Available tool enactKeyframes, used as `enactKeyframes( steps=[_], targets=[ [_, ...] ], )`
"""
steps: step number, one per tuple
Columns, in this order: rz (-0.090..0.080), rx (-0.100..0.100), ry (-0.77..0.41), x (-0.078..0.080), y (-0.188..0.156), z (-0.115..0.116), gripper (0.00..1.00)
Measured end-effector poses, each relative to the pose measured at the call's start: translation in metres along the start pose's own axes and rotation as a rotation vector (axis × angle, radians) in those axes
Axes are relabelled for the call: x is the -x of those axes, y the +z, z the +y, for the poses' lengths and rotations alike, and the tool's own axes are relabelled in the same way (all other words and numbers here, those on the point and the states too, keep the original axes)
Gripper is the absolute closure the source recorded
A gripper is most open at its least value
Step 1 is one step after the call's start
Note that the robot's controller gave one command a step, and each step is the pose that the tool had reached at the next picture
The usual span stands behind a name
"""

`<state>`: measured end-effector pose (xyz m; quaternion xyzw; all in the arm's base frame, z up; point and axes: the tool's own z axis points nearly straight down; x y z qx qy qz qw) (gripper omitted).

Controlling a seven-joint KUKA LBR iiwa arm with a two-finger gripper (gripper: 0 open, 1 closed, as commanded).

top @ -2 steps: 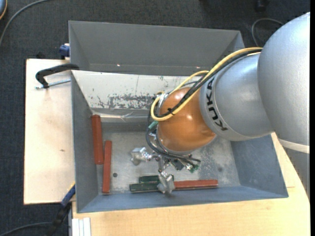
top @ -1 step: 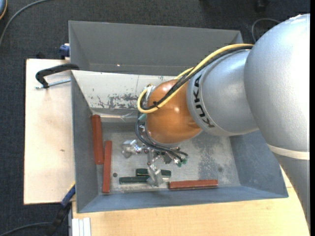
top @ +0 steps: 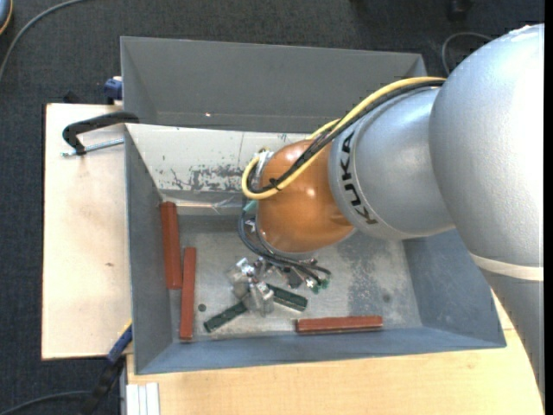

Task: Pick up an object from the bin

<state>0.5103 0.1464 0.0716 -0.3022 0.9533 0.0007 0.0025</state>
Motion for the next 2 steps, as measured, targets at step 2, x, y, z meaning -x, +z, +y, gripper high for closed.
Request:
enactKeyframes(
  steps=[2],
  targets=[
    [-0.002,-0.006,-0.124,0.011,-0.001,-0.078,0.0]
  ],
)
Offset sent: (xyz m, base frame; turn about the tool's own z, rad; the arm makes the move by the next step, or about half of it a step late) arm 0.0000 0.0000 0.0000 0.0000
